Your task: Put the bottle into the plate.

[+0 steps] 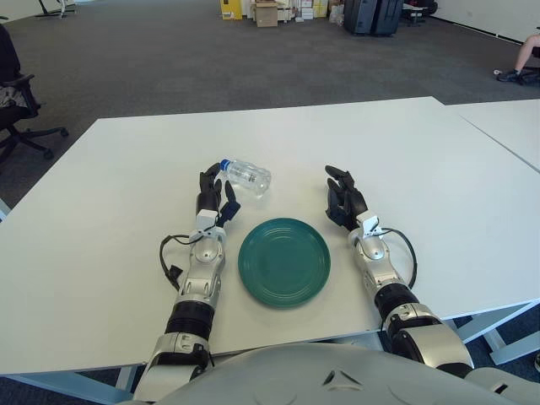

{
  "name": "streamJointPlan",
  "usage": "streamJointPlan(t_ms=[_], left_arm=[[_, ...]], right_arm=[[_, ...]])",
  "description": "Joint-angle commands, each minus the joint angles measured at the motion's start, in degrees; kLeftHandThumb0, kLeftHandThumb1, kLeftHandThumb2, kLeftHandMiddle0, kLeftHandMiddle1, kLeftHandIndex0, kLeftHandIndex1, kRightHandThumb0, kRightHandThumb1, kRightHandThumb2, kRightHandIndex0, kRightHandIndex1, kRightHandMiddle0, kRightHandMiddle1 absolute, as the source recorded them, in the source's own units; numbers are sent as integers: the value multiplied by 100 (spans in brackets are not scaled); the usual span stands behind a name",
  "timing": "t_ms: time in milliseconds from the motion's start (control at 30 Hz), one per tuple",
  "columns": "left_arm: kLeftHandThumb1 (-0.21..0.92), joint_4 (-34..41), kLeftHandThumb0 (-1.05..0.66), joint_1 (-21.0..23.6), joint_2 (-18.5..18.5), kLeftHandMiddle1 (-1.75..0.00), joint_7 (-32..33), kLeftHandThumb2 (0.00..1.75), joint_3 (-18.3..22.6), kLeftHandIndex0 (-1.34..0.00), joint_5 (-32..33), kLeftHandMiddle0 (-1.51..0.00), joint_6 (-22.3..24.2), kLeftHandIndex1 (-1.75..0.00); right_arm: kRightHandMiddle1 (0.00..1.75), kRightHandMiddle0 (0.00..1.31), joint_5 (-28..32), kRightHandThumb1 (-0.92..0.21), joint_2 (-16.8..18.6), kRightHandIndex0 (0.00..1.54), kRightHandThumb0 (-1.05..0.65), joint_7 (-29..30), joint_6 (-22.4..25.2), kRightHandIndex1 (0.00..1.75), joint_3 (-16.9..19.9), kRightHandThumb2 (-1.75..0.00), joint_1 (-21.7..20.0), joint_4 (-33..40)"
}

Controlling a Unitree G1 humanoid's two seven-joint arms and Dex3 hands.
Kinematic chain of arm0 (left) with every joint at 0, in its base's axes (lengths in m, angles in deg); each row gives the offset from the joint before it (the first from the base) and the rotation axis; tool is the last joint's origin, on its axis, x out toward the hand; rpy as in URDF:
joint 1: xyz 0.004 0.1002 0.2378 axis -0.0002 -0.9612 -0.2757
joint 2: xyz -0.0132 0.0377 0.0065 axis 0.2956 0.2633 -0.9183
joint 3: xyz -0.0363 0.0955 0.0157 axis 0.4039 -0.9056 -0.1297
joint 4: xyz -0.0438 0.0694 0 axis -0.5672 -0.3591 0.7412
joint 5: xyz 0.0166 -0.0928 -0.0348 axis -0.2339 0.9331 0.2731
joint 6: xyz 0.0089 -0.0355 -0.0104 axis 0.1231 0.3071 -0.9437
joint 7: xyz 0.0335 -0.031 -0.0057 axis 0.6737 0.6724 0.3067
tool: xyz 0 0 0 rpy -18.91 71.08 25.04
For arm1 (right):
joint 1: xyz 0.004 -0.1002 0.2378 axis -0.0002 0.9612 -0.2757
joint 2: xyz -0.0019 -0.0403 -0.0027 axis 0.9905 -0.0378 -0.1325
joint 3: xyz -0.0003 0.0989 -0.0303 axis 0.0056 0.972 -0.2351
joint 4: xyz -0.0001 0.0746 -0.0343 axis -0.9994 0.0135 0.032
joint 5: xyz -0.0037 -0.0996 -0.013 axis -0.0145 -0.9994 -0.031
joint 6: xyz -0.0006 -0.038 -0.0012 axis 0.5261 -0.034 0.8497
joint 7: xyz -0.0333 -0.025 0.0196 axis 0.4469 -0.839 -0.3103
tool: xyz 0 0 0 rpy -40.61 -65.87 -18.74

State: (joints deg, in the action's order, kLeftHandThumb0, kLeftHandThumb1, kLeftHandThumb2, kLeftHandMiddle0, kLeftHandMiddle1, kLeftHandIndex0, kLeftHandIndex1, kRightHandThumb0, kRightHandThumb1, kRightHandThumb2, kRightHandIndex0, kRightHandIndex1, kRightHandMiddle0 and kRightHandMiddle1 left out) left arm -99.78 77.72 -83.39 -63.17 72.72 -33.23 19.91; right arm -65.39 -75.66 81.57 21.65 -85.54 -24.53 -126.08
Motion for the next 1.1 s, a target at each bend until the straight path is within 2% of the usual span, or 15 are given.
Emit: streamJointPlan(t_ms=[0,100,267,367,400,433,500,567,700,767,900,1067], left_arm=[[92,-191,-81,352,232,-1,-90,87,147,0,55,-35,-33,-72],[92,-363,-83,593,494,-1,-119,84,228,0,-20,-35,-95,-73],[92,-404,-86,882,1306,-1,185,76,53,0,-937,-30,-652,-73],[92,-508,-88,989,1553,0,334,71,1,0,-1234,-26,-887,-68],[92,-579,-88,1055,1745,0,408,70,-45,0,-1419,-25,-1082,-67],[92,-642,-88,1108,1894,0,474,64,-86,0,-1558,-23,-1237,-66],[92,-861,-90,1368,2397,0,877,43,-328,0,-2266,-16,-1533,-59],[92,-1044,-93,1624,2696,0,1202,32,-525,0,-2778,-11,-1613,-52],[91,-1340,-97,2158,2950,0,1496,20,-809,0,-3283,-4,-1581,-42],[90,-1484,-98,2468,3073,0,1640,17,-1014,0,-3584,-2,-1604,-38],[89,-1710,-101,2772,3210,0,1971,13,-1331,0,-3968,0,-1648,-30],[88,-2234,-103,3323,3341,0,2476,11,-1944,0,-4666,0,-1612,-26]], right_arm=[[59,0,-66,-92,7,20,-79,97,169,0,-12,-89,197,-174],[58,0,-95,-92,-6,20,-79,131,151,0,-34,-90,180,-209],[59,0,-72,-92,-19,21,-79,86,107,0,-50,-91,147,-273],[60,0,-62,-92,-18,21,-79,77,100,0,-54,-91,131,-302],[60,0,-37,-92,-14,21,-79,48,109,0,-45,-91,126,-310],[60,0,-18,-92,-12,21,-78,25,115,0,-39,-90,122,-316],[62,0,49,-92,-1,21,-77,-50,99,1,-11,-90,119,-328],[63,0,79,-92,10,22,-76,-78,89,1,11,-90,117,-336],[64,0,102,-92,46,22,-74,-69,186,1,45,-89,120,-302],[64,0,133,-92,104,23,-73,-46,415,1,54,-88,208,-68],[63,0,178,-92,144,24,-70,-89,655,2,66,-85,325,235],[62,0,287,-92,173,26,-69,-201,791,2,88,-82,394,427]])
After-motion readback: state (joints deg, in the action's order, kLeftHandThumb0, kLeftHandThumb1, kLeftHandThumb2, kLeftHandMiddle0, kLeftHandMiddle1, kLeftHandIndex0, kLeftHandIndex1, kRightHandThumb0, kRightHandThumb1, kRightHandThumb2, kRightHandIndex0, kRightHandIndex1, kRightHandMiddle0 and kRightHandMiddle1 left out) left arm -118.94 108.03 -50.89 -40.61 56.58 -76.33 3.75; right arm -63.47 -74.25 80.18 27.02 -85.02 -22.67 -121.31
